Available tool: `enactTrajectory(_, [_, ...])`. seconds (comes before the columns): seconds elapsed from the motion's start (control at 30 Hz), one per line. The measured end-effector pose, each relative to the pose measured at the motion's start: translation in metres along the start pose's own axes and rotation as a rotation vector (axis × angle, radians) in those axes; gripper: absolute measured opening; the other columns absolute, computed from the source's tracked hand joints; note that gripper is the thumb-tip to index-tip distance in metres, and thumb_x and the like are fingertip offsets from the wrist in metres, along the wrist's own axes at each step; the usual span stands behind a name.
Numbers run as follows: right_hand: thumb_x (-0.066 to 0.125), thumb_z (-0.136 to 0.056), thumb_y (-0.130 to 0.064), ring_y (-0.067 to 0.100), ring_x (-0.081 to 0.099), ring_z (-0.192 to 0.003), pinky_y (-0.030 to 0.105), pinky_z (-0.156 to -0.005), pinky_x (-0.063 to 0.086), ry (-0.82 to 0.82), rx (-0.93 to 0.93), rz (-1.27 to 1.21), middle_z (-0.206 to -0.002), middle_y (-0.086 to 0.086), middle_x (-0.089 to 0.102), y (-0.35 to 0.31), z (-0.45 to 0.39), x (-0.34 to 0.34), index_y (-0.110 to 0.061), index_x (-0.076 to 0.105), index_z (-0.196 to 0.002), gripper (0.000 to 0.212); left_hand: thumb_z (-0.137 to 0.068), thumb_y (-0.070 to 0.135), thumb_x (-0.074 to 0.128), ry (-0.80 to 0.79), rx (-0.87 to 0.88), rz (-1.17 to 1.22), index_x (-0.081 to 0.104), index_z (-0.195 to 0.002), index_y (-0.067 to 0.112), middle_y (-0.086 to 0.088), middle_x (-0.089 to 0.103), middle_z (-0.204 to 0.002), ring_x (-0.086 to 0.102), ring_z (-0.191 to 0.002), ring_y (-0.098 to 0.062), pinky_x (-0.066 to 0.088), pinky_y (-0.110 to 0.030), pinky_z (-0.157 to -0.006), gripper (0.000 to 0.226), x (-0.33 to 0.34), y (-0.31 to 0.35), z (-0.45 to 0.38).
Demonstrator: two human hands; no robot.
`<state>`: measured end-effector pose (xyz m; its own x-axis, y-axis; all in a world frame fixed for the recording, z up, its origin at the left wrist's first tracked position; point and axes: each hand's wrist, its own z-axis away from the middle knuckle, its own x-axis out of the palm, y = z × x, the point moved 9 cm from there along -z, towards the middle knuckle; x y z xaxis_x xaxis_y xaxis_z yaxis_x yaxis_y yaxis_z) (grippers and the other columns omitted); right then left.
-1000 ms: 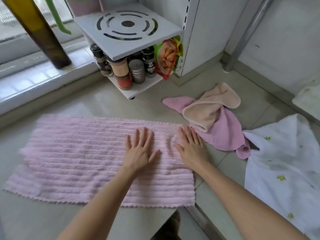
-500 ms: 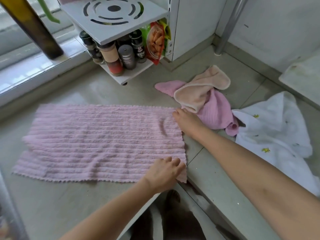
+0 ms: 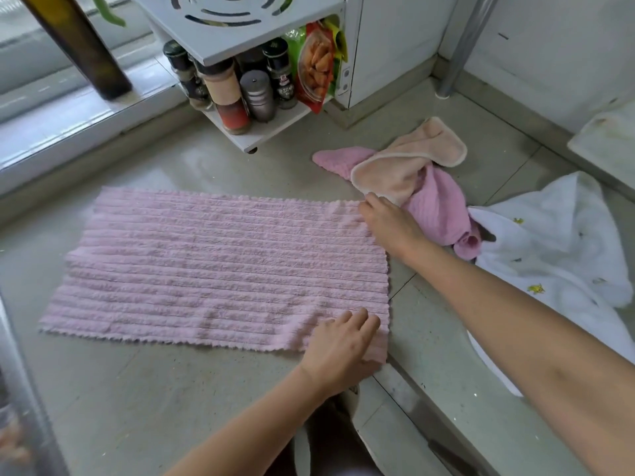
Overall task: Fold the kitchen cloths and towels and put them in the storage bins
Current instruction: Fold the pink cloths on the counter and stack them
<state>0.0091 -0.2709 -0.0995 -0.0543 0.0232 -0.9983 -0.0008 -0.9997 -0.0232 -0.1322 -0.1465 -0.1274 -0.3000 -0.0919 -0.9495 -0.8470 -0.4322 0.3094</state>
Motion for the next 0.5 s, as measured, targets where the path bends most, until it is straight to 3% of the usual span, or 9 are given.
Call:
enactTrajectory(0.07, [0.045, -0.076, 0.018, 0.031, 0.054, -0.098, 0.033, -0.061, 0.031, -0.034, 0.001, 0.021, -0.118, 0.015, 0.046, 0.006, -0.004, 0.004, 0.000, 0.050, -0.111, 0.039, -0.051, 0.050, 0.074, -0.054, -0.028, -0.108, 0.048, -0.092, 0.021, 0.007, 0.053, -0.082, 0.051, -0.063, -0.012, 0.037, -0.025, -0.044, 0.056, 0.009, 0.004, -0.002])
enactTrajectory(0.17, [0.047, -0.081, 0.013, 0.031, 0.057, -0.100, 0.034, -0.063, 0.032, -0.074, -0.001, 0.078, -0.118, 0.015, 0.048, 0.009, -0.012, 0.012, 0.000, 0.049, -0.116, 0.037, -0.046, 0.020, 0.079, -0.021, -0.049, -0.149, 0.043, -0.092, 0.018, 0.003, 0.051, -0.078, 0.048, -0.059, -0.014, 0.035, -0.026, -0.043, 0.058, 0.014, 0.007, -0.011])
enactTrajectory(0.33, [0.053, -0.083, 0.002, 0.028, 0.051, -0.105, 0.036, -0.077, 0.042, -0.015, 0.057, -0.005, -0.110, 0.011, 0.056, 0.014, -0.017, 0.010, -0.005, 0.056, -0.105, 0.024, -0.067, 0.011, 0.071, 0.003, 0.034, 0.009, 0.058, -0.091, 0.018, 0.004, 0.058, -0.077, 0.056, -0.061, -0.017, 0.037, -0.023, -0.039, 0.029, 0.007, 0.008, -0.019])
enactTrajectory(0.4, [0.054, -0.085, -0.004, 0.027, 0.053, -0.094, 0.034, -0.068, 0.039, 0.027, 0.091, -0.154, -0.098, 0.010, 0.058, 0.016, -0.016, 0.001, -0.008, 0.053, -0.095, 0.010, -0.084, 0.015, 0.058, 0.018, 0.009, 0.167, 0.060, -0.094, 0.017, 0.001, 0.061, -0.086, 0.060, -0.073, -0.022, 0.042, -0.028, -0.046, 0.010, -0.007, 0.005, -0.017])
enactTrajectory(0.5, [0.056, -0.084, -0.003, 0.019, 0.050, -0.068, 0.032, -0.055, 0.036, 0.083, 0.270, -0.633, -0.079, 0.004, 0.055, 0.028, -0.006, -0.022, -0.011, 0.046, -0.090, 0.014, -0.096, 0.033, 0.047, 0.125, -0.178, 0.442, 0.058, -0.092, 0.020, 0.008, 0.061, -0.089, 0.058, -0.076, -0.013, 0.046, -0.031, -0.059, 0.018, -0.045, -0.012, -0.008])
